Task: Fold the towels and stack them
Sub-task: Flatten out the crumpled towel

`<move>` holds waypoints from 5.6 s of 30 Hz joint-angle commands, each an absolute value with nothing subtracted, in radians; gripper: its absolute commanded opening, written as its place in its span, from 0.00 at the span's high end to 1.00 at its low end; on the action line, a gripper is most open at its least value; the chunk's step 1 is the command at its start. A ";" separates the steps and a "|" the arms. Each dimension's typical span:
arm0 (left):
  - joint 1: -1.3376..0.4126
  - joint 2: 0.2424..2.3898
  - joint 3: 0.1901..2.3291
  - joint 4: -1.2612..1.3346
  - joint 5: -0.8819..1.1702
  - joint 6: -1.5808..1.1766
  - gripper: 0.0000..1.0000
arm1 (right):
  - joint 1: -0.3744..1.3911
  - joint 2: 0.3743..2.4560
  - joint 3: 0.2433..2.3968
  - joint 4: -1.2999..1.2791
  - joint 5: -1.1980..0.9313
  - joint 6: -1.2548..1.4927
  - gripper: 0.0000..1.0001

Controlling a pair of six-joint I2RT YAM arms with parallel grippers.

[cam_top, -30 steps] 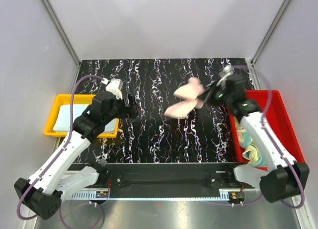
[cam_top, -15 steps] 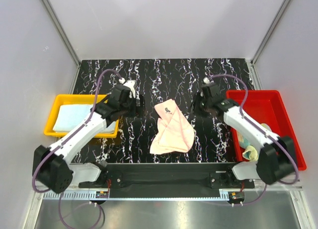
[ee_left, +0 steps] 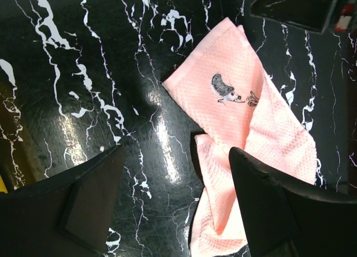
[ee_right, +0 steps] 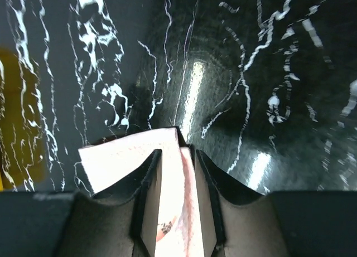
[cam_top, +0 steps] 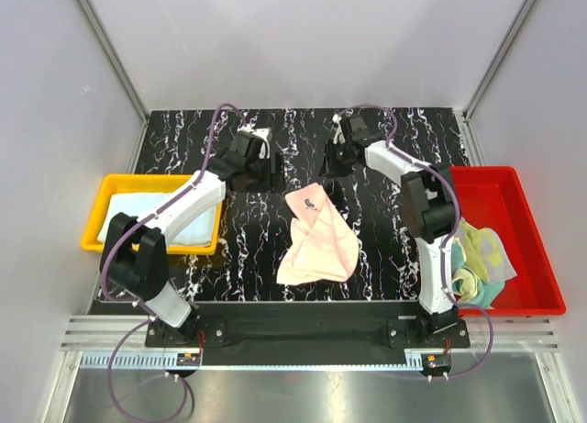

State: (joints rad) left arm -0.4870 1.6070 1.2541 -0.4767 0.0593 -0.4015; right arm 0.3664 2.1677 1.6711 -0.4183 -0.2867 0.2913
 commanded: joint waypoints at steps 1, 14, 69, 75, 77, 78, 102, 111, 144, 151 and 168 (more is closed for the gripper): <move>-0.466 1.552 1.220 -0.426 0.089 -0.414 0.20 | 0.377 2.198 1.718 -0.436 -0.371 0.259 0.63; -0.460 1.470 1.131 -0.385 0.129 -0.439 0.20 | 0.414 2.145 1.670 -0.448 -0.242 0.222 1.00; -0.511 1.643 0.882 0.003 0.232 -0.702 0.36 | 0.603 1.723 1.100 -0.077 -0.198 0.114 0.60; -0.486 1.569 0.821 0.025 0.199 -0.735 0.39 | 0.661 1.710 1.031 -0.031 -0.135 0.054 0.59; -0.477 1.543 0.807 0.018 0.192 -0.738 0.38 | 0.681 1.710 1.005 -0.028 -0.124 0.037 0.59; -0.474 1.533 0.802 0.018 0.181 -0.739 0.38 | 0.689 1.713 1.005 -0.035 -0.117 0.028 0.59; -0.460 1.482 0.799 -0.025 0.163 -0.726 0.35 | 0.742 1.759 1.005 -0.124 -0.025 -0.061 0.62; -0.459 1.482 0.796 -0.021 0.166 -0.727 0.35 | 0.750 1.781 1.009 -0.123 0.018 -0.068 0.69; -0.571 1.637 0.824 0.178 0.212 -0.726 0.36 | 0.503 1.950 1.427 -0.278 -0.133 0.229 1.00; -0.598 1.684 0.903 0.130 0.193 -0.747 0.39 | 0.495 1.970 1.401 -0.245 -0.150 0.242 1.00; -0.690 1.769 0.960 0.038 0.100 -0.868 0.46 | 0.469 1.977 1.341 -0.196 -0.175 0.259 1.00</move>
State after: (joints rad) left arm -0.6880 1.7332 0.9344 0.0380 0.1474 -0.8330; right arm 0.4755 1.9816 1.3426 -0.2420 -0.1528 0.2478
